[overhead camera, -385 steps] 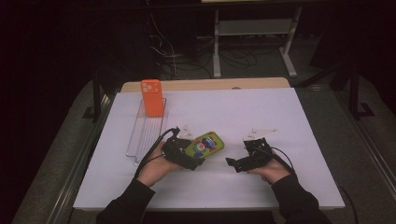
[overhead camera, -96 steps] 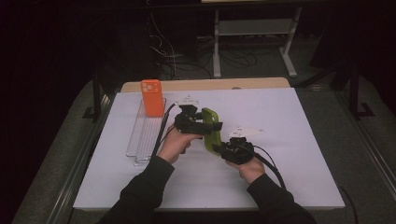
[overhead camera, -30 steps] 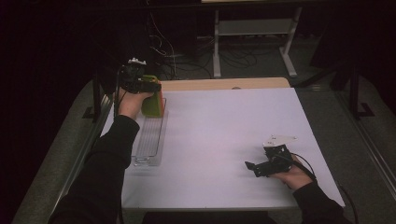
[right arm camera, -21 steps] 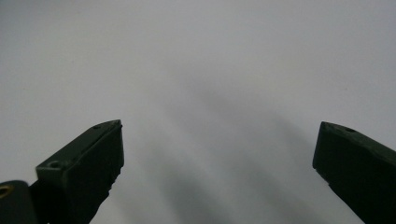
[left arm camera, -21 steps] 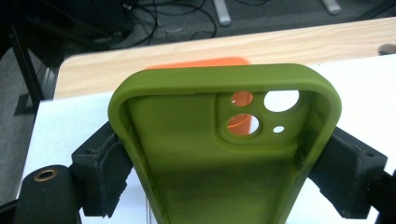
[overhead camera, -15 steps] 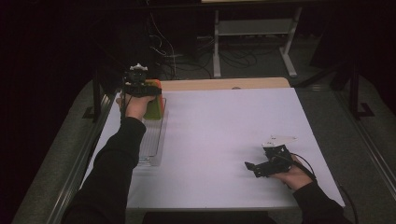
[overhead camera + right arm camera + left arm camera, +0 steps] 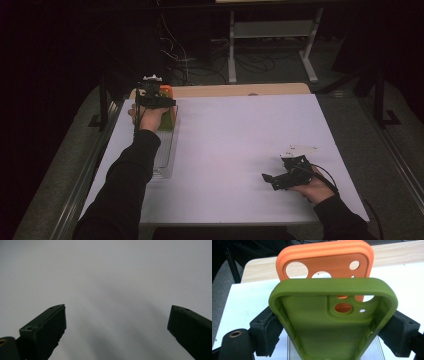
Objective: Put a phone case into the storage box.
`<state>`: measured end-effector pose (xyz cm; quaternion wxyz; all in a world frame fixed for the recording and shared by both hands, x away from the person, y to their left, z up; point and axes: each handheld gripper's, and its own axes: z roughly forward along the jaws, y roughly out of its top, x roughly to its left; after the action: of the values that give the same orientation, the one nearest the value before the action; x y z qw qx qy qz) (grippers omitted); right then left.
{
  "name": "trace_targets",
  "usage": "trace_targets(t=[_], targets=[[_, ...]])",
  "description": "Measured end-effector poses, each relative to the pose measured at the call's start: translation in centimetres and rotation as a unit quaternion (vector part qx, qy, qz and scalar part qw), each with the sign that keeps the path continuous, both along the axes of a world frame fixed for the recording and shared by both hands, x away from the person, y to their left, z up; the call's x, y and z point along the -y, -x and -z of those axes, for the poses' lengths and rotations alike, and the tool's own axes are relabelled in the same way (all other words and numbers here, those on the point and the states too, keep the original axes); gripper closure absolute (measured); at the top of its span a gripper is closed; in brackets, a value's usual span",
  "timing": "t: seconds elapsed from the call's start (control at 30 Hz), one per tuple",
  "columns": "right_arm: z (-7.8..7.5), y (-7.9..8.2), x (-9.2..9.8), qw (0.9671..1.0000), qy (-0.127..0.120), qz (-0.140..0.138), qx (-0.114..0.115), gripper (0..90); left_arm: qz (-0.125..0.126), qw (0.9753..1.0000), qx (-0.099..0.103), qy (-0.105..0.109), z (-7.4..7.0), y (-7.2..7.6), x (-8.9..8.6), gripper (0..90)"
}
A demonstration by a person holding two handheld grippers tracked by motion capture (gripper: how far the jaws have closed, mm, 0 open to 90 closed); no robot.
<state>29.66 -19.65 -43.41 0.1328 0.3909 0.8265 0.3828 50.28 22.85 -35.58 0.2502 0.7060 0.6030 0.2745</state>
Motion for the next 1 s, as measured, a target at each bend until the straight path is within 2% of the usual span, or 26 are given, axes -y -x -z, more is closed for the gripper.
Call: trace_targets(t=[0.17, 0.47, 0.67, 1.0], targets=[[-0.02, 0.04, 0.00, 1.0000, -0.001, 0.002, -0.002, 1.2, -0.003, 0.9999, 0.003, -0.012, 0.14, -0.05, 0.16, 12.8], [0.04, 0.00, -0.02, 1.0000, 0.003, -0.003, 0.002, 1.2, -0.003, 0.9999, 0.015, -0.004, -0.03, -0.07, 0.03, 9.4], [0.03, 0.01, -0.01, 1.0000, 0.003, -0.003, 0.002, 1.2, -0.003, 0.9999, 0.015, 0.004, 0.06, -0.14, -0.02, 6.9], [0.05, 0.00, -0.04, 1.0000, 0.002, -0.004, 0.001, 1.2, 0.001, 0.9999, 0.002, 0.010, 0.17, -0.18, -0.06, 2.4]])
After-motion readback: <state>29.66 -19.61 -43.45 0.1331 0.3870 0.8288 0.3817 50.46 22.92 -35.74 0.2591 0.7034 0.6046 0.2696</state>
